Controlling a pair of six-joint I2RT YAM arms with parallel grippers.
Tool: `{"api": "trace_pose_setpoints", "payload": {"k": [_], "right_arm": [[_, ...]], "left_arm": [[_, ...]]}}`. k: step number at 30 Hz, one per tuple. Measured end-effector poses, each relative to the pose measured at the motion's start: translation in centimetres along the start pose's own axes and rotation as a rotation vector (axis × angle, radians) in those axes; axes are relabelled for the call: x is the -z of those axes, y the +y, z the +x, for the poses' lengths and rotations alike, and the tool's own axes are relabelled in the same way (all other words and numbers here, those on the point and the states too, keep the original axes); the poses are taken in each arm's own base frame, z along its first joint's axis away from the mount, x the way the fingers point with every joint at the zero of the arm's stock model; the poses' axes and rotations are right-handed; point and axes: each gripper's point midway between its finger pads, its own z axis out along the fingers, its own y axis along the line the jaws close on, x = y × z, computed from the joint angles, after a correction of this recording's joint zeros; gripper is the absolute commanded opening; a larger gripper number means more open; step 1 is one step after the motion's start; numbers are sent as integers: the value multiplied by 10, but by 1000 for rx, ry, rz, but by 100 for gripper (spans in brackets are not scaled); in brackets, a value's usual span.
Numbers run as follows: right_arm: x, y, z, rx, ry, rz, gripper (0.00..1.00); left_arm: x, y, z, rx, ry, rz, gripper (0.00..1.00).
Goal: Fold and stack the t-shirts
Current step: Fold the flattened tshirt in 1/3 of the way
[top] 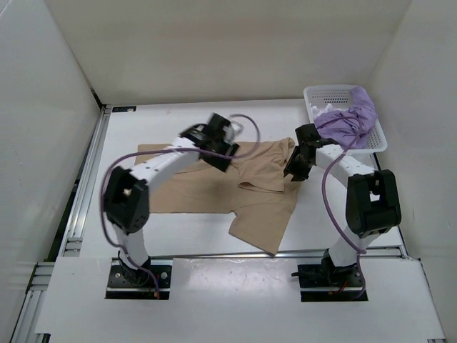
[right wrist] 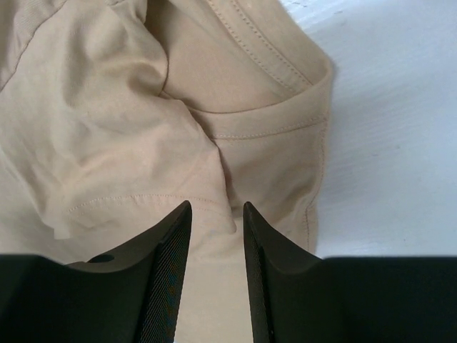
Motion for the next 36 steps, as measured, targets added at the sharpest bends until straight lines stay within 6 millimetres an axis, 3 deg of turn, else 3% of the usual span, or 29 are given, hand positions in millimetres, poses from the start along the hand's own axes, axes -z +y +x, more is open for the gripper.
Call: {"api": "trace_pose_setpoints", "payload": {"k": [2, 4, 6, 8, 10, 13, 16, 24, 31, 33, 34, 36], "right_arm": [[-2, 2, 2, 15, 12, -8, 40], [-5, 4, 7, 24, 32, -16, 40], [-9, 7, 12, 33, 50, -21, 41], [-12, 10, 18, 43, 67, -29, 41], [-15, 12, 23, 51, 81, -32, 43], [-21, 15, 29, 59, 103, -39, 46], [-27, 13, 33, 58, 121, -32, 46], [-33, 12, 38, 56, 140, -37, 37], [-33, 13, 38, 56, 140, -43, 37], [-33, 13, 38, 56, 140, -43, 36], [-33, 13, 38, 57, 140, -43, 35], [-33, 13, 38, 58, 141, -44, 32]], "left_arm": [[29, 52, -1, 94, -49, -76, 75], [51, 112, 17, 214, -69, -172, 75], [63, 167, 51, 335, -36, -266, 75], [65, 214, 99, 464, 36, -348, 74], [62, 241, 147, 570, 128, -385, 74], [56, 261, 188, 666, 215, -402, 74], [47, 271, 205, 712, 252, -395, 73], [24, 287, 200, 737, 249, -361, 57], [1, 290, 205, 743, 285, -334, 46], [1, 292, 203, 743, 281, -334, 38], [1, 293, 202, 744, 276, -337, 27], [1, 294, 200, 744, 273, -339, 19]]}}
